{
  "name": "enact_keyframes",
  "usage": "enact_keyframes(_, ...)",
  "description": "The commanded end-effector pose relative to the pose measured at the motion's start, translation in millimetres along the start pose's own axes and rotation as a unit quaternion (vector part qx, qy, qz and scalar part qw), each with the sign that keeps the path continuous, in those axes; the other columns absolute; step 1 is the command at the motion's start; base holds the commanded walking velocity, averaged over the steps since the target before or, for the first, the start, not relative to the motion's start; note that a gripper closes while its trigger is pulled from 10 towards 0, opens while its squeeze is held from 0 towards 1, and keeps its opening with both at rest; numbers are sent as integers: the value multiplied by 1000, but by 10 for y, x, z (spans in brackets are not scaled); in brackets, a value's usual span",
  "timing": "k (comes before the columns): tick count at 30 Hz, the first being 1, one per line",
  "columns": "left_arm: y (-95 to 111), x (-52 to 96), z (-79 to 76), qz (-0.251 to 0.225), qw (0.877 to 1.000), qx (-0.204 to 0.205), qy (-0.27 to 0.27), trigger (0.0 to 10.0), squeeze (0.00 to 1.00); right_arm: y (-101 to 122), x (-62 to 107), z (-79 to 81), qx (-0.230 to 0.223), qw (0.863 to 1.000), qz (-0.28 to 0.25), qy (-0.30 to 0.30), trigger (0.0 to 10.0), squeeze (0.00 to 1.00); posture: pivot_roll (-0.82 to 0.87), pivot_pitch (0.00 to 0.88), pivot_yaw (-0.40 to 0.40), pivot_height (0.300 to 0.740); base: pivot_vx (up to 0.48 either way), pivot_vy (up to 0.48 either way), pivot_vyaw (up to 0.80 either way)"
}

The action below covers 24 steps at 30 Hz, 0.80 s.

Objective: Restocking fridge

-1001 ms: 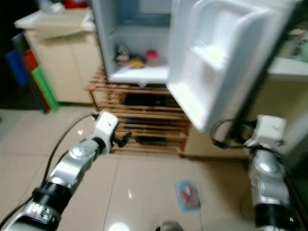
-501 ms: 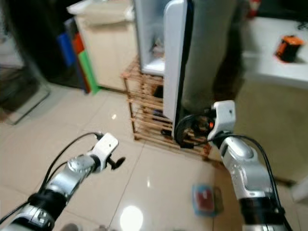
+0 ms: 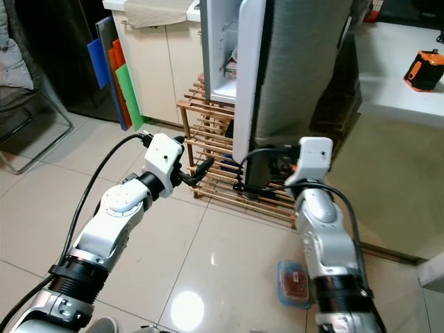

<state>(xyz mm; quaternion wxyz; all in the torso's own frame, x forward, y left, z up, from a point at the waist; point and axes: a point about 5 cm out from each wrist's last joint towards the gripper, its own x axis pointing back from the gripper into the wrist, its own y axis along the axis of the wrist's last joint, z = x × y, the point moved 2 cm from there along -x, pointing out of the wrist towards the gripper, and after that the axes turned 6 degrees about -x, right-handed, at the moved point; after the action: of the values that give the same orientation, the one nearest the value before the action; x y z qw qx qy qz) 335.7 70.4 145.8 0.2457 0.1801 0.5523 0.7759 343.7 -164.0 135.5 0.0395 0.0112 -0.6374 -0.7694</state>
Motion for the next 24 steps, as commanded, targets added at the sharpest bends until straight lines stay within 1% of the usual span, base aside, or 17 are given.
enact_keyframes(1,-33,45,-33,8,1000,8,-18,10000,0,124,-54,194,-20,999,-26,44,10000,0,-147,3,42,740,0,0,0)
enact_keyframes(2,-152,98,-62,35,999,10,-35,10000,0,166,-117,477,-56,993,-19,106,10000,0,-155,6,46,740,0,0,0)
enact_keyframes(4,-332,172,-67,79,996,20,-45,10000,0,242,-159,1058,-100,967,4,235,10000,0,-150,5,48,740,0,0,0)
enact_keyframes(5,-372,186,-64,89,995,27,-44,10000,0,260,-147,1229,-106,956,15,274,10000,0,-150,5,48,740,0,0,0)
enact_keyframes(7,-377,182,-41,94,994,33,-37,10000,0,362,-86,1498,-107,935,3,338,10000,0,-127,2,37,740,0,0,0)
enact_keyframes(10,-347,169,4,92,995,33,-21,10000,0,438,-58,1596,-124,923,-7,365,10000,0,-115,2,27,740,0,0,0)
enact_keyframes(11,-321,162,33,88,995,34,-11,10000,0,442,-74,1573,-133,923,-7,360,10000,0,-115,2,27,740,0,0,0)
enact_keyframes(12,-253,147,70,74,997,38,2,10000,0,413,-144,1441,-134,937,-5,324,10000,0,-106,8,15,740,0,0,0)
enact_keyframes(13,-253,147,70,74,997,38,2,10000,0,413,-144,1441,-134,937,-5,324,10000,0,-106,8,15,740,0,0,0)
enact_keyframes(14,-152,128,86,50,998,43,13,10000,0,388,-221,1228,-139,952,-8,272,10000,0,-106,9,14,740,0,0,0)
enact_keyframes(15,-119,124,91,42,998,44,17,10000,0,384,-239,1162,-142,955,-8,259,10000,0,-106,9,14,740,0,0,0)
enact_keyframes(18,96,83,102,-12,998,57,33,10000,0,352,-316,692,-123,984,-28,129,10000,0,-119,8,15,740,0,0,0)
enact_keyframes(19,96,83,102,-12,998,57,33,10000,0,352,-316,692,-123,984,-28,129,10000,0,-119,8,15,740,0,0,0)
enact_keyframes(20,222,50,92,-42,997,52,35,10000,0,335,-303,413,-87,994,-40,57,10000,0,-119,8,15,740,0,0,0)
enact_keyframes(21,222,50,92,-42,997,52,35,10000,0,335,-303,413,-87,994,-40,57,10000,0,-119,8,15,740,0,0,0)
enact_keyframes(22,338,22,63,-70,996,42,26,10000,0,328,-260,225,-67,996,-50,16,10000,0,-143,2,18,740,428,0,0)
enact_keyframes(24,381,11,53,-79,996,38,23,10000,0,319,-237,158,-67,996,-51,3,10000,0,-143,2,18,740,446,0,0)
